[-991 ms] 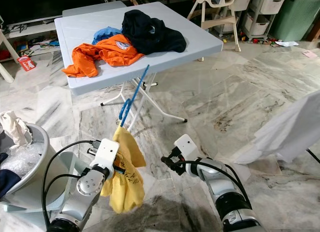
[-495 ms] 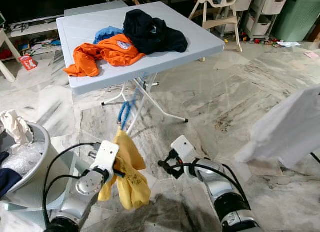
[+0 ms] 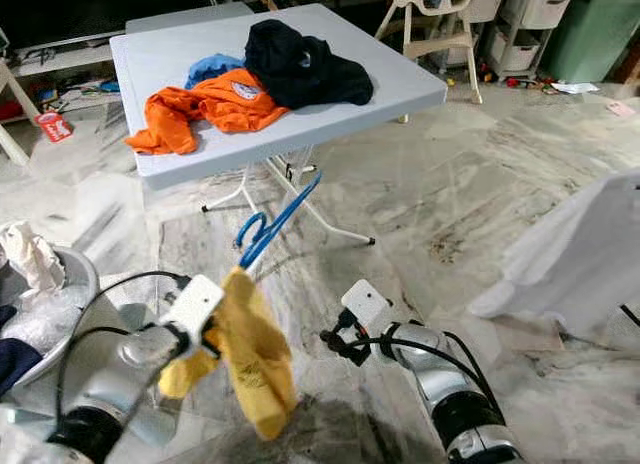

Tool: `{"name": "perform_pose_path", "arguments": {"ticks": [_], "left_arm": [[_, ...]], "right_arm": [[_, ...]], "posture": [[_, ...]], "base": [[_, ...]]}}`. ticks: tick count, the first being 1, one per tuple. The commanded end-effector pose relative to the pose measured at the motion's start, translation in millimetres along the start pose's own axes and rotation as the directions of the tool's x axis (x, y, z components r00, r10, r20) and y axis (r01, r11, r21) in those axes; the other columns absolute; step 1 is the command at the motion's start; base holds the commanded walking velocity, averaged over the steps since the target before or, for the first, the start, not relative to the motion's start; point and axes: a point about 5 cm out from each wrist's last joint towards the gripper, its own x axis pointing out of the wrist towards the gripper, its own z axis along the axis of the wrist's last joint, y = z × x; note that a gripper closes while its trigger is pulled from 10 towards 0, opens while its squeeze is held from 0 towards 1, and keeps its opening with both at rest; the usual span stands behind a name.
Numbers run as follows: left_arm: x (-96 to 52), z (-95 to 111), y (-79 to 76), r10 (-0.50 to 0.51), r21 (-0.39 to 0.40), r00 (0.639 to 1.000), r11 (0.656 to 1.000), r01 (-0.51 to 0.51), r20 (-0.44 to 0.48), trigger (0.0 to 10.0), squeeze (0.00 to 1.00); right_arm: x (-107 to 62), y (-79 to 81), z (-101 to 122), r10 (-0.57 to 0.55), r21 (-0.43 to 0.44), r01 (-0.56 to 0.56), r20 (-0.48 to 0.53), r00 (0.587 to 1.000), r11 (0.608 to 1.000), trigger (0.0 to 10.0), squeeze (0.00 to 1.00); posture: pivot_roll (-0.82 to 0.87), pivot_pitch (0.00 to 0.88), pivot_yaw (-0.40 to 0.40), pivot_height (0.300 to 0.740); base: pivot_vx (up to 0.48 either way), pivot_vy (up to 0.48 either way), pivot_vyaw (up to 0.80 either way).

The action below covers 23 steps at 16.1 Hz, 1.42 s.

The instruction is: Hang hanger

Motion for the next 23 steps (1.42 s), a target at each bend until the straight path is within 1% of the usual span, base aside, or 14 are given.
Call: {"name": "perform_pose_path", "arguments": {"ticks": [1, 3, 8, 10, 11, 12, 13, 14, 15, 16, 17, 18, 21, 23], "left_arm": [[-0.5, 3.8, 4.0, -0.034, 0.033, 0.999, 0.999, 0.034, -0.008, 10.0, 0.0], [-2.5, -1.0, 0.3, -0.101, 0.122, 0.994, 0.987, 0.106, -0.045, 10.0, 0.0], [-6.2, -7.7, -13.9, -0.244, 0.202, 0.965, 0.944, 0.26, -0.101, 10.0, 0.0], [-10.7, -16.4, -13.7, -0.28, 0.257, 0.947, 0.914, 0.313, -0.159, 10.0, 0.0], [-11.6, -18.3, -10.8, -0.271, 0.273, 0.947, 0.911, 0.311, -0.172, 10.0, 0.0], [-11.9, -19.6, -7.0, -0.258, 0.274, 0.949, 0.914, 0.3, -0.179, 10.0, 0.0], [-11.8, -19.5, -4.0, -0.242, 0.279, 0.954, 0.917, 0.285, -0.179, 10.0, 0.0], [-10.5, -16.7, 0.1, -0.205, 0.269, 0.966, 0.932, 0.242, -0.158, 10.0, 0.0], [-10.2, -16.2, 0.4, -0.201, 0.263, 0.967, 0.935, 0.236, -0.154, 10.0, 0.0], [-9.9, -15.5, -7.4, -0.22, 0.226, 0.967, 0.943, 0.246, -0.131, 10.0, 0.0], [-9.8, -15.2, -11.3, -0.233, 0.205, 0.965, 0.945, 0.254, -0.121, 10.0, 0.0], [-10.4, -12.2, -21.1, -0.276, 0.159, 0.957, 0.945, 0.287, -0.085, 10.0, 0.0], [-10.2, -3.2, -26.3, -0.308, 0.162, 0.951, 0.937, 0.31, -0.04, 10.0, 0.0], [-10.2, -3.2, -26.3, -0.308, 0.162, 0.951, 0.937, 0.31, -0.04, 10.0, 0.0]], "right_arm": [[-0.1, 0.8, -2.0, 0.001, -0.009, -0.001, -0.007, 1.0, 1.0, 10.0, 0.66], [-0.2, 0.2, -2.0, -0.004, -0.015, 0.003, -0.008, 1.0, 1.0, 10.0, 0.65], [-0.1, 3.1, -4.9, 0.003, -0.039, -0.004, -0.017, 1.0, 0.999, 10.0, 0.57], [-0.9, 4.0, -6.4, 0.012, -0.052, -0.014, -0.023, 1.0, 0.999, 10.0, 0.46], [-1.4, 3.8, -6.6, 0.015, -0.052, -0.016, -0.022, 1.0, 0.999, 10.0, 0.28], [-2.0, 3.5, -7.4, 0.019, -0.055, -0.02, -0.027, 0.999, 0.998, 10.0, 0.22], [-2.1, 3.6, -7.7, 0.022, -0.058, -0.023, -0.029, 0.999, 0.998, 10.0, 0.21], [-1.9, 4.2, -7.4, 0.021, -0.066, -0.023, -0.025, 0.999, 0.998, 10.0, 0.15], [-1.9, 4.4, -7.1, 0.02, -0.069, -0.021, -0.021, 1.0, 0.997, 10.0, 0.15], [2.0, 10.2, -0.4, 0.003, -0.052, -0.001, 0.039, 0.999, 0.999, 10.0, 0.15], [3.4, 13.2, 2.5, 0.002, -0.048, 0.001, 0.062, 0.998, 0.999, 10.0, 0.15], [6.1, 22.3, 5.6, 0.026, -0.041, -0.022, 0.093, 0.995, 0.999, 10.0, 0.15], [8.5, 31.6, 4.7, 0.061, -0.058, -0.056, 0.091, 0.994, 0.997, 10.0, 0.13], [8.5, 31.6, 4.7, 0.061, -0.058, -0.056, 0.091, 0.994, 0.997, 10.0, 0.13]], "posture": [[-0.07, 0.047, 0.026, 0.74], [-0.07, 0.046, 0.027, 0.74], [-0.07, 0.048, 0.03, 0.74], [-0.08, 0.05, 0.031, 0.74], [-0.08, 0.049, 0.03, 0.74], [-0.07, 0.049, 0.031, 0.74], [-0.07, 0.049, 0.031, 0.74], [-0.07, 0.05, 0.03, 0.74], [-0.07, 0.05, 0.03, 0.74], [-0.07, 0.05, 0.031, 0.74], [-0.07, 0.051, 0.032, 0.74], [-0.07, 0.051, 0.031, 0.74], [-0.07, 0.051, 0.034, 0.74], [-0.07, 0.051, 0.034, 0.74]], "base": [[0.0, 0.0, 0.0], [0.0, 0.0, 0.0], [0.0, 0.0, 0.0], [0.0, 0.0, 0.0], [0.0, 0.0, 0.0], [0.0, 0.0, 0.0], [0.0, 0.0, 0.0], [0.0, 0.0, 0.0], [0.0, 0.0, 0.0], [0.0, 0.0, 0.0], [0.0, 0.0, 0.0], [0.0, 0.0, 0.0], [0.0, 0.0, 0.0], [0.0, 0.0, 0.0]]}}
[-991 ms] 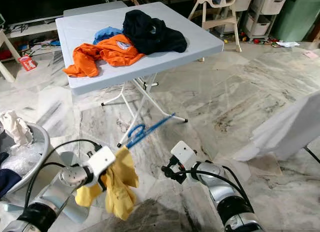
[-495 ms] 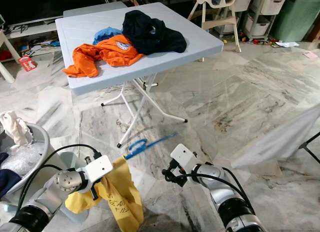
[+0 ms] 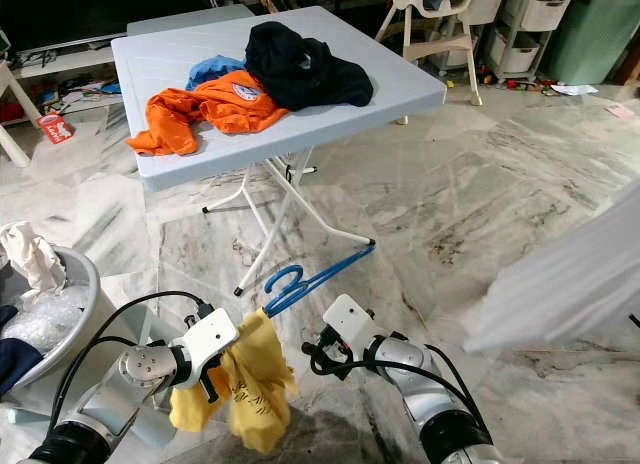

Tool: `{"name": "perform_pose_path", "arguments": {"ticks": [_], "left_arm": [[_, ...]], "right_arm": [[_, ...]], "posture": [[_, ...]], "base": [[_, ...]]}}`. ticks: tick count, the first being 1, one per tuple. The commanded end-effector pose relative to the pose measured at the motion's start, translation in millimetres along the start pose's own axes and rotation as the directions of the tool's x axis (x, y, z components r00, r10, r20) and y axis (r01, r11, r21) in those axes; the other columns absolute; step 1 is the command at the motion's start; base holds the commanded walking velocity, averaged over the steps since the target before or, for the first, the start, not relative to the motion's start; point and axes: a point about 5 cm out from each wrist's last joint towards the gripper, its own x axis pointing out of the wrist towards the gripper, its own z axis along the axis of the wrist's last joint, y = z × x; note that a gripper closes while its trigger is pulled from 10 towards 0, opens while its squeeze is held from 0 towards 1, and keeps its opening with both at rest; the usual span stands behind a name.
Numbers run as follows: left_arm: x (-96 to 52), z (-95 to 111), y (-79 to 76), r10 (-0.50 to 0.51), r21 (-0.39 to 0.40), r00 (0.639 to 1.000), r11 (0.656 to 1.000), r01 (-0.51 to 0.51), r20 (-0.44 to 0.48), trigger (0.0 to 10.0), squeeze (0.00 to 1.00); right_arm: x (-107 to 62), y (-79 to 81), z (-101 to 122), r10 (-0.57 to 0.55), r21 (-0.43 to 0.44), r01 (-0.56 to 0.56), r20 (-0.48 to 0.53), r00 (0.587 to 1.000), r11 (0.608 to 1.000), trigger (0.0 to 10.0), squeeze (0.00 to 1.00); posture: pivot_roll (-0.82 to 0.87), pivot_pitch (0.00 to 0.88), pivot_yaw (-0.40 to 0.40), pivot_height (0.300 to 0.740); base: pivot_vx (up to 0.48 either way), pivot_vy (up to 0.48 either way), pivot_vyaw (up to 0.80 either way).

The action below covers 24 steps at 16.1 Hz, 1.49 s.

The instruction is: Hang hanger

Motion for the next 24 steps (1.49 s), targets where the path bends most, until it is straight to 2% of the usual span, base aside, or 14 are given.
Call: {"name": "perform_pose_path", "arguments": {"ticks": [1, 2, 3, 6, 8, 11, 12, 13, 15, 20, 22, 24], "left_arm": [[-2.6, 8.6, 5.2, 0.005, 0.011, 0.999, 1.0, -0.005, 0.037, 10.0, 0.0], [-6.1, 15.3, 18.3, 0.016, 0.052, 0.999, 0.998, -0.018, 0.037, 10.0, 0.0], [-11.8, 26.2, 39.2, 0.04, 0.102, 0.998, 0.994, -0.044, 0.042, 10.0, 0.0], [-16.4, 38.4, 52.6, 0.035, 0.154, 0.997, 0.987, -0.045, 0.065, 10.0, 0.0], [-20.6, 36.4, 57.5, 0.018, 0.19, 1.0, 0.982, -0.022, 0.024, 10.0, 0.0], [-23.7, 29.1, 50.4, -0.068, 0.221, 0.997, 0.973, 0.072, -0.024, 10.0, 0.0], [-25.3, 25.0, 51.2, -0.062, 0.248, 0.997, 0.966, 0.071, -0.045, 10.0, 0.0], [-25.9, 21.7, 52.3, -0.046, 0.253, 0.997, 0.966, 0.058, -0.056, 10.0, 0.0], [-26.8, 14.1, 50.9, -0.042, 0.268, 0.996, 0.961, 0.063, -0.083, 10.0, 0.0], [-26.2, 12.4, 48.3, -0.068, 0.312, 0.991, 0.944, 0.102, -0.116, 10.0, 0.0], [-26.1, 11.7, 46.5, -0.077, 0.34, 0.989, 0.933, 0.116, -0.127, 10.0, 0.0], [-25.5, 8.6, 43.9, -0.09, 0.377, 0.985, 0.916, 0.14, -0.146, 10.0, 0.0]], "right_arm": [[0.3, 1.9, 3.6, 0.012, -0.02, -0.012, 0.015, 1.0, 1.0, 10.0, 0.13], [-2.2, -4.0, 4.0, 0.01, -0.027, -0.01, 0.008, 1.0, 1.0, 10.0, 0.0], [-5.8, -10.6, 4.6, 0.027, -0.047, -0.027, 0.0, 1.0, 0.999, 10.0, 0.0], [-8.8, -9.5, 1.9, 0.062, -0.108, -0.065, -0.029, 0.998, 0.992, 10.0, 0.0], [-10.2, -13.4, 1.6, 0.023, -0.109, -0.026, -0.027, 0.999, 0.994, 10.0, 0.0], [-16.6, -16.7, 16.0, 0.034, -0.225, -0.022, 0.052, 0.998, 0.974, 10.0, 0.0], [-26.9, -24.2, 33.7, 0.034, -0.329, 0.013, 0.136, 0.99, 0.944, 10.0, 0.0], [-35.1, -32.2, 43.0, 0.019, -0.404, 0.052, 0.17, 0.985, 0.913, 10.0, 0.0], [-50.2, -49.4, 55.8, 0.004, -0.473, 0.085, 0.184, 0.983, 0.877, 10.0, 0.0], [-57.5, -57.9, 57.8, 0.032, -0.502, 0.045, 0.145, 0.989, 0.864, 10.0, 0.0], [-58.0, -55.4, 55.9, 0.035, -0.504, 0.042, 0.143, 0.989, 0.863, 10.0, 0.0], [-56.2, -46.2, 51.1, 0.075, -0.491, -0.005, 0.124, 0.989, 0.871, 10.0, 0.0]], "posture": [[-0.07, 0.051, 0.034, 0.74], [-0.07, 0.051, 0.035, 0.74], [-0.08, 0.052, 0.056, 0.74], [-0.08, 0.056, 0.064, 0.74], [-0.08, 0.054, 0.073, 0.74], [-0.07, 0.055, 0.072, 0.74], [-0.07, 0.058, 0.065, 0.74], [-0.07, 0.058, 0.062, 0.74], [-0.08, 0.057, 0.055, 0.74], [-0.08, 0.054, 0.052, 0.74], [-0.07, 0.053, 0.053, 0.74], [-0.08, 0.052, 0.055, 0.74]], "base": [[0.0, 0.0, 0.0], [0.0, 0.0, 0.0], [0.0, 0.0, 0.0], [0.0, 0.0, 0.0], [0.0, 0.0, 0.0], [0.0, 0.0, 0.0], [0.0, 0.0, 0.0], [0.0, 0.0, 0.0], [0.0, 0.0, 0.0], [0.0, 0.0, 0.0], [0.0, 0.0, 0.0], [0.0, 0.0, 0.0]]}}
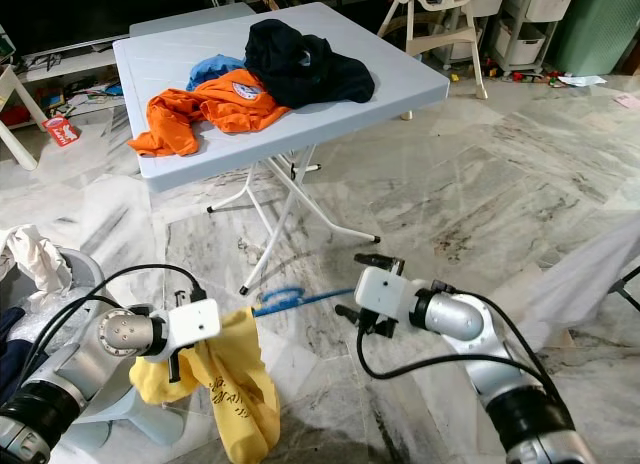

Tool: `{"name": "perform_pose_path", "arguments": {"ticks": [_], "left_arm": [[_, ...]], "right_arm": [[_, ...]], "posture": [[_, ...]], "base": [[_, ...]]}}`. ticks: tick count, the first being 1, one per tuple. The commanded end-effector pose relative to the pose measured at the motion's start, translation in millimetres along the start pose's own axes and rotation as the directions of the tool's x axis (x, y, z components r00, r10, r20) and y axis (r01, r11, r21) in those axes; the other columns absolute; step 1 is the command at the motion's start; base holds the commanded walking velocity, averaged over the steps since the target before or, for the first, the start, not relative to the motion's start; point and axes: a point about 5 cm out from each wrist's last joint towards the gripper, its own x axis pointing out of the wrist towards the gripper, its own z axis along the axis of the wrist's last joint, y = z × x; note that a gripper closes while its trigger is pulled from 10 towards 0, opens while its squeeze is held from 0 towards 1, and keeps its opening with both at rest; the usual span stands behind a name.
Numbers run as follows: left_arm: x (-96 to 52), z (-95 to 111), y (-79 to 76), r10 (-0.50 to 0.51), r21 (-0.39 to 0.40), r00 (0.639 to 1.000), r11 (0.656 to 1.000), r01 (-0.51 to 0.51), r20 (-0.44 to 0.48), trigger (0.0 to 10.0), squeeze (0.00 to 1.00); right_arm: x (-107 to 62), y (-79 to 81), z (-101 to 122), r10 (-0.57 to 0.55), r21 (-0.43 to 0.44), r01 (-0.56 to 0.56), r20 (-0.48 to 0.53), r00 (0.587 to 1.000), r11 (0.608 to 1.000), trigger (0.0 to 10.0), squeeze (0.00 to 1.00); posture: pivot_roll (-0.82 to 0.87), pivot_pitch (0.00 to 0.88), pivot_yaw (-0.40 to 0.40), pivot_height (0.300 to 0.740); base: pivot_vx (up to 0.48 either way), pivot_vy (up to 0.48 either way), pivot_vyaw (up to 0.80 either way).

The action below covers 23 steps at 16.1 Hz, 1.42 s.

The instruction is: Hang hanger

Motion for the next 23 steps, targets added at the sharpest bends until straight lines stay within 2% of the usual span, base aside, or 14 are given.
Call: {"name": "perform_pose_path", "arguments": {"ticks": [1, 5, 8, 11, 13, 17, 18, 19, 20, 21, 23], "left_arm": [[-3.5, -3.5, 2.1, 0.003, 0.031, 1.0, 1.0, -0.003, -0.015, 10.0, 0.0], [-1.2, 1.5, 1.2, -0.018, 0.07, 1.0, 0.997, 0.018, -0.002, 10.0, 0.0], [-2.5, 3.4, 4.0, -0.023, 0.141, 1.0, 0.99, 0.025, -0.015, 10.0, 0.0], [-3.6, 6.2, 8.5, -0.009, 0.155, 1.0, 0.988, 0.009, -0.003, 10.0, 0.0], [-1.8, 9.6, 8.3, -0.019, 0.172, 1.0, 0.985, 0.017, 0.006, 10.0, 0.0], [1.3, 18.9, 5.5, -0.036, 0.201, 0.999, 0.979, 0.029, 0.031, 10.0, 0.0], [0.8, 22.2, 9.0, -0.013, 0.208, 0.999, 0.978, 0.004, 0.042, 10.0, 0.0], [-2.0, 25.6, 21.0, 0.058, 0.214, 0.997, 0.975, -0.067, 0.048, 10.0, 0.0], [-4.6, 28.0, 29.4, 0.113, 0.211, 0.992, 0.97, -0.124, 0.061, 10.0, 0.0], [-8.0, 29.4, 38.1, 0.162, 0.213, 0.984, 0.962, -0.173, 0.071, 10.0, 0.0], [-11.2, 29.2, 44.0, 0.191, 0.222, 0.979, 0.954, -0.202, 0.073, 10.0, 0.0]], "right_arm": [[3.2, 6.8, 4.4, 0.04, 0.004, -0.04, 0.017, 0.999, 0.999, 10.0, 0.0], [4.9, 15.3, 4.0, 0.085, 0.024, -0.086, 0.017, 0.996, 0.996, 10.0, 0.0], [5.4, 21.4, 2.9, 0.127, 0.038, -0.127, 0.009, 0.992, 0.991, 10.0, 0.0], [7.7, 28.8, 2.6, 0.177, 0.047, -0.176, -0.004, 0.984, 0.983, 10.0, 0.0], [17.0, 40.0, -3.4, 0.221, 0.055, -0.217, -0.063, 0.973, 0.975, 10.0, 0.0], [34.4, 48.0, -3.9, 0.196, 0.095, -0.187, -0.097, 0.976, 0.978, 10.0, 0.0], [39.0, 41.7, -3.3, 0.129, 0.068, -0.122, -0.117, 0.985, 0.99, 10.0, 0.0], [44.9, 26.7, 1.0, 0.004, 0.048, 0.002, -0.117, 0.993, 0.999, 10.0, 0.0], [45.8, 17.3, 3.8, -0.061, 0.038, 0.066, -0.107, 0.992, 0.997, 10.0, 0.0], [45.9, 7.4, 6.8, -0.119, 0.015, 0.121, -0.092, 0.989, 0.993, 10.0, 0.0], [45.4, -6.3, 9.1, -0.194, -0.019, 0.193, -0.086, 0.977, 0.981, 10.0, 0.0]], "posture": [[-0.08, 0.054, 0.057, 0.74], [-0.08, 0.054, 0.055, 0.74], [-0.08, 0.055, 0.056, 0.74], [-0.08, 0.056, 0.059, 0.74], [-0.08, 0.054, 0.06, 0.74], [-0.08, 0.058, 0.059, 0.74], [-0.08, 0.061, 0.057, 0.74], [-0.08, 0.062, 0.056, 0.74], [-0.07, 0.063, 0.053, 0.74], [-0.07, 0.065, 0.051, 0.74], [-0.07, 0.067, 0.044, 0.74]], "base": [[0.0, 0.0, 0.0], [0.0, 0.0, 0.0], [0.0, 0.0, 0.0], [0.0, 0.0, 0.0], [0.0, 0.0, 0.0], [0.0, 0.0, 0.0], [0.0, 0.0, 0.0], [0.0, 0.0, 0.0], [0.0, 0.0, 0.0], [0.0, 0.0, 0.0], [0.0, 0.0, 0.0]]}}
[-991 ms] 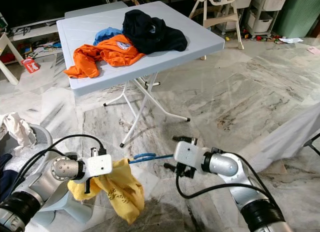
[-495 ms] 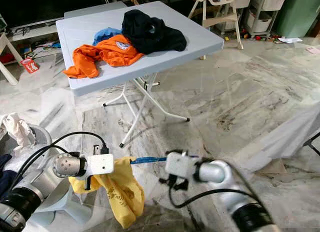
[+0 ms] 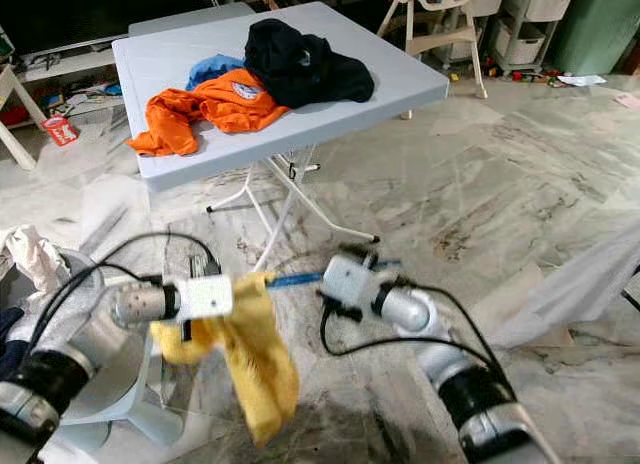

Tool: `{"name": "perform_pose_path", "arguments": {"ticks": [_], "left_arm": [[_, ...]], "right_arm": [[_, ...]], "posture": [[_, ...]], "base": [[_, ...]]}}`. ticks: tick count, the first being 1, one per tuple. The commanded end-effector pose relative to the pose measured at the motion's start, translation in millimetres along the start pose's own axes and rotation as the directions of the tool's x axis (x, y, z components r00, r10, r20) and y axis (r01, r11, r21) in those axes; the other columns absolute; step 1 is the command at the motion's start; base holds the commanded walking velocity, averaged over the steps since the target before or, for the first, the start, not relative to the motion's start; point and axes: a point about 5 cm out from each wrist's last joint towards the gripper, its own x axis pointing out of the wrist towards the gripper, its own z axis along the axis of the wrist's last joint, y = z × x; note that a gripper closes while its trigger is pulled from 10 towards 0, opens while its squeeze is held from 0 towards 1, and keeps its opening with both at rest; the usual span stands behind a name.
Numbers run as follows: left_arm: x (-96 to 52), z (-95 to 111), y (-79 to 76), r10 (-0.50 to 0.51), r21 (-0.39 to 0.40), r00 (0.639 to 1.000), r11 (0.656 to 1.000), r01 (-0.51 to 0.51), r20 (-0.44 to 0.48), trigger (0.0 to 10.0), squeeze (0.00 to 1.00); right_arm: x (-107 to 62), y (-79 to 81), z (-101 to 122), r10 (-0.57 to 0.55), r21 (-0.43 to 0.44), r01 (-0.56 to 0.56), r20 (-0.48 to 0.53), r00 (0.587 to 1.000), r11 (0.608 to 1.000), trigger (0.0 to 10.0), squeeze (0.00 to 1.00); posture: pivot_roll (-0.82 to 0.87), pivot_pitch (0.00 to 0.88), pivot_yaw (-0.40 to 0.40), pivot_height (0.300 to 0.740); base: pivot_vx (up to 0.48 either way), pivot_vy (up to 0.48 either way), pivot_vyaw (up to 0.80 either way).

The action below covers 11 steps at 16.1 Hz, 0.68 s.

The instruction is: Hang hanger

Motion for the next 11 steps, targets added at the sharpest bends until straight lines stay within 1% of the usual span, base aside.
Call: {"name": "perform_pose_path", "arguments": {"ticks": [1, 3, 5, 6, 7, 8, 11], "left_arm": [[-4.5, -4.5, 5.4, 0.021, 0.016, 1.0, 1.0, -0.02, -0.017, 10.0, 0.0], [-4.0, -3.2, 5.9, 0.017, 0.025, 1.0, 1.0, -0.016, -0.013, 10.0, 0.0], [-2.9, -2.4, 5.1, 0.012, 0.038, 1.0, 0.999, -0.012, -0.011, 10.0, 0.0], [-2.1, -1.8, 4.5, 0.009, 0.045, 1.0, 0.999, -0.009, -0.008, 10.0, 0.0], [-1.5, -1.6, 3.8, 0.001, 0.051, 1.0, 0.999, -0.001, -0.008, 10.0, 0.0], [-0.4, -1.3, 2.1, -0.013, 0.062, 1.0, 0.998, 0.014, -0.009, 10.0, 0.0], [1.2, -0.5, -0.1, -0.039, 0.08, 0.999, 0.996, 0.04, -0.012, 10.0, 0.0]], "right_arm": [[1.0, -2.5, -0.3, -0.008, -0.009, 0.008, -0.002, 1.0, 1.0, 10.0, 0.0], [2.0, -3.6, -2.2, 0.004, -0.038, -0.004, -0.012, 1.0, 0.999, 10.0, 0.0], [2.9, -2.7, -3.5, 0.013, -0.041, -0.013, -0.011, 1.0, 0.999, 10.0, 0.0], [3.3, -1.4, -3.4, 0.031, -0.035, -0.031, -0.003, 1.0, 0.999, 4.1, 0.0], [3.4, 0.2, -2.6, 0.05, -0.034, -0.05, 0.008, 0.999, 0.998, 0.0, 0.0], [3.2, 4.4, -1.1, 0.098, -0.036, -0.097, 0.029, 0.995, 0.995, 0.0, 0.0], [3.5, 8.1, -1.1, 0.134, -0.031, -0.133, 0.039, 0.99, 0.991, 0.0, 0.0]], "posture": [[-0.07, 0.068, 0.041, 0.74], [-0.07, 0.069, 0.038, 0.74], [-0.07, 0.07, 0.038, 0.74], [-0.07, 0.07, 0.04, 0.74], [-0.07, 0.07, 0.043, 0.74], [-0.07, 0.069, 0.046, 0.74], [-0.07, 0.072, 0.051, 0.74]], "base": [[0.0, 0.0, 0.0], [0.0, 0.0, 0.0], [0.0, 0.0, 0.0], [0.0, 0.0, 0.0], [0.0, 0.0, 0.0], [0.0, 0.0, 0.0], [0.0, 0.0, 0.0]]}}
